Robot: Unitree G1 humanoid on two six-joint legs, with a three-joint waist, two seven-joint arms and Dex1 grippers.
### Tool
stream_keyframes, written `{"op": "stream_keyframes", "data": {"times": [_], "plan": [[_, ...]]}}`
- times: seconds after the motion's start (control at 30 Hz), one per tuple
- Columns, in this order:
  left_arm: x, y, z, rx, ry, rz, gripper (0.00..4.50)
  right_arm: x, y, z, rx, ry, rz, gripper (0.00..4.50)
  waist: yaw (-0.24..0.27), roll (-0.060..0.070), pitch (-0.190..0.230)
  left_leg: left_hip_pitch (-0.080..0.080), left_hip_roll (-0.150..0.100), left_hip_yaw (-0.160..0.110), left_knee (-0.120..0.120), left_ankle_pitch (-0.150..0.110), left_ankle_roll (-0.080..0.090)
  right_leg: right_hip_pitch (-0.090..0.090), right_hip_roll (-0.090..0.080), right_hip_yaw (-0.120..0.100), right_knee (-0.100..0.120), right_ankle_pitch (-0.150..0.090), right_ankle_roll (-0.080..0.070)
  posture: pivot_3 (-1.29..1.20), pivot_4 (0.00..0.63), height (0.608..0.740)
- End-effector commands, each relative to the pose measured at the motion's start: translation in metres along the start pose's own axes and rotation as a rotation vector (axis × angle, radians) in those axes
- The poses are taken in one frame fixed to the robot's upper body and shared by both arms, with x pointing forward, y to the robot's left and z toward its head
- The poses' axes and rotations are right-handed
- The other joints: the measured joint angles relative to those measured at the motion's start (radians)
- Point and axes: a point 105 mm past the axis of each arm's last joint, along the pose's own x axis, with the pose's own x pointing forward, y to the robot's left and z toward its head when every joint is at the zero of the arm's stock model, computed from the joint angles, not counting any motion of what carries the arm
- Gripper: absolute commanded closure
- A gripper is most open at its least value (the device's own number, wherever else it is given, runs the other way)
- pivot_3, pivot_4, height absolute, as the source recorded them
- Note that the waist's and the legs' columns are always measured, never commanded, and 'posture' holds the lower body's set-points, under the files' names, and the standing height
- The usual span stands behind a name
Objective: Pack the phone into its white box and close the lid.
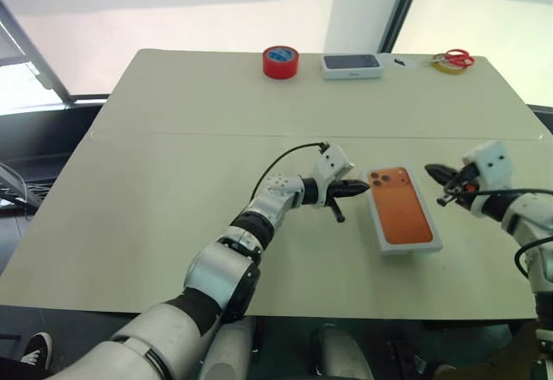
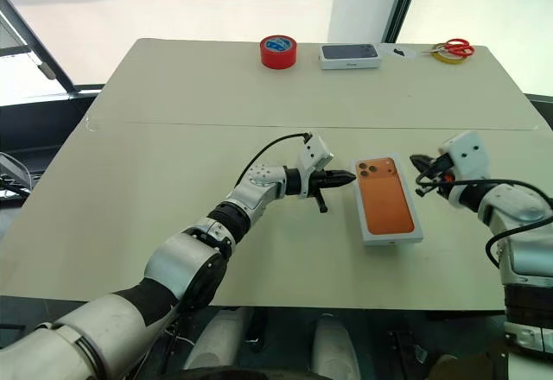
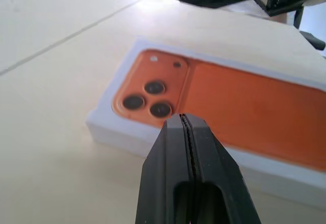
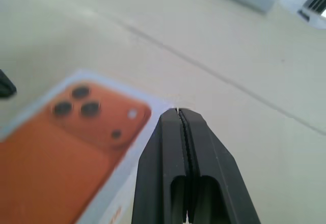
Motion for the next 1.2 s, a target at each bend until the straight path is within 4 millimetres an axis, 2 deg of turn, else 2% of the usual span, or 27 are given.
{"op": "stream_keyframes", "data": {"times": [0.03,0.13,0.2,0.27,0.4,0.57,0.67,0.77,0.87,0.93,1.0,1.07,1.1,1.17,1.2], "plan": [[0.025,-0.026,0.006,0.050,-0.002,-0.058,4.50,-0.008,0.027,0.006,0.002,-0.011,0.158,4.48,0.001,0.000,0.000,0.000,0.000,0.000,0.000,0.000,0.000,0.000,0.000,0.000,0.000,0.000,0.000,0.00,0.150,0.738],[0.028,-0.032,-0.001,0.038,0.025,-0.075,4.50,-0.011,0.035,-0.019,-0.055,0.117,0.190,4.48,0.000,0.000,0.000,0.000,0.000,-0.001,0.000,0.000,0.000,0.001,0.000,-0.001,0.000,0.000,0.000,0.00,0.150,0.738],[0.029,-0.035,-0.007,0.057,0.052,-0.074,4.50,-0.015,0.024,-0.059,-0.207,0.320,0.123,4.48,-0.002,0.000,0.000,0.000,0.000,0.000,0.001,0.000,0.000,0.001,0.000,0.000,0.000,0.000,0.000,0.00,0.150,0.738],[0.029,-0.036,-0.012,0.078,0.073,-0.071,4.50,-0.020,0.021,-0.078,-0.254,0.402,0.111,4.48,-0.002,0.001,0.000,0.000,0.000,0.000,0.001,-0.001,-0.002,0.000,0.000,0.000,0.000,0.000,0.000,0.00,0.150,0.738],[0.028,-0.035,-0.016,0.020,0.088,-0.065,4.50,-0.022,0.027,-0.082,-0.286,0.416,0.147,4.48,0.000,0.000,0.000,0.001,0.000,0.000,0.001,-0.001,-0.002,0.001,0.000,0.000,0.000,0.000,0.000,0.00,0.150,0.738],[0.020,-0.035,-0.024,-0.051,0.104,-0.108,4.50,-0.015,0.043,-0.065,-0.250,0.313,0.202,4.48,-0.002,0.000,0.000,0.001,0.000,0.000,0.001,-0.001,-0.002,0.002,0.000,0.000,0.000,0.000,0.000,0.00,0.150,0.738],[0.016,-0.032,-0.024,-0.061,0.096,-0.108,3.13,-0.016,0.051,-0.063,-0.174,0.303,0.252,4.50,-0.002,0.000,0.000,0.001,0.000,-0.001,0.001,0.000,0.000,0.002,0.000,0.000,0.000,0.000,0.000,0.00,0.150,0.738],[0.013,-0.028,-0.018,-0.076,0.068,-0.108,1.61,-0.017,0.053,-0.060,-0.093,0.284,0.283,3.62,-0.002,0.000,0.000,0.001,0.000,-0.001,0.001,0.000,0.000,0.002,0.000,0.000,0.000,0.000,0.000,0.00,0.150,0.738],[0.007,-0.016,-0.004,-0.081,0.004,-0.080,0.01,-0.013,0.048,-0.047,-0.110,0.231,0.260,2.12,-0.002,0.000,0.000,0.001,0.000,-0.001,0.001,0.000,0.000,0.002,0.000,0.000,0.000,0.000,0.000,0.00,0.150,0.738],[-0.009,0.002,0.009,-0.027,-0.036,-0.043,0.00,-0.008,0.041,-0.026,-0.072,0.141,0.228,1.01,-0.003,0.000,0.000,0.001,0.000,-0.001,0.001,0.000,0.000,0.001,0.000,0.000,0.000,0.000,0.000,0.00,0.150,0.738],[-0.035,0.022,0.021,0.009,-0.067,-0.001,0.00,-0.005,0.039,-0.005,-0.009,0.049,0.234,0.03,-0.007,0.000,0.000,0.000,0.000,0.000,0.001,0.000,0.000,0.001,0.000,0.000,0.000,0.000,0.000,0.00,0.150,0.738],[-0.068,0.036,0.027,0.017,-0.088,0.035,0.00,-0.005,0.048,0.007,0.026,0.002,0.294,0.03,-0.018,0.001,0.000,0.000,0.001,0.000,0.000,0.000,0.000,0.000,0.000,0.001,0.001,0.000,0.000,0.00,0.150,0.738],[-0.079,0.039,0.028,0.017,-0.094,0.049,0.00,-0.005,0.053,0.009,0.030,-0.004,0.318,0.03,-0.026,0.001,0.000,0.000,0.001,0.000,-0.001,0.000,0.000,-0.001,0.001,0.001,0.002,0.000,0.000,0.00,0.150,0.738],[-0.104,0.045,0.022,0.006,-0.060,0.088,0.00,-0.009,0.065,0.007,0.044,0.018,0.383,0.03,-0.031,0.001,0.000,0.001,0.003,-0.002,-0.002,0.000,-0.001,-0.001,0.002,0.001,0.002,0.000,0.001,0.00,0.150,0.738],[-0.110,0.045,0.020,0.003,-0.044,0.099,0.00,-0.010,0.068,0.005,0.061,0.033,0.401,0.03,-0.030,0.001,0.000,0.001,0.003,-0.002,-0.003,0.000,-0.001,-0.001,0.002,0.001,0.002,0.000,0.001,0.00,0.150,0.738]]}}
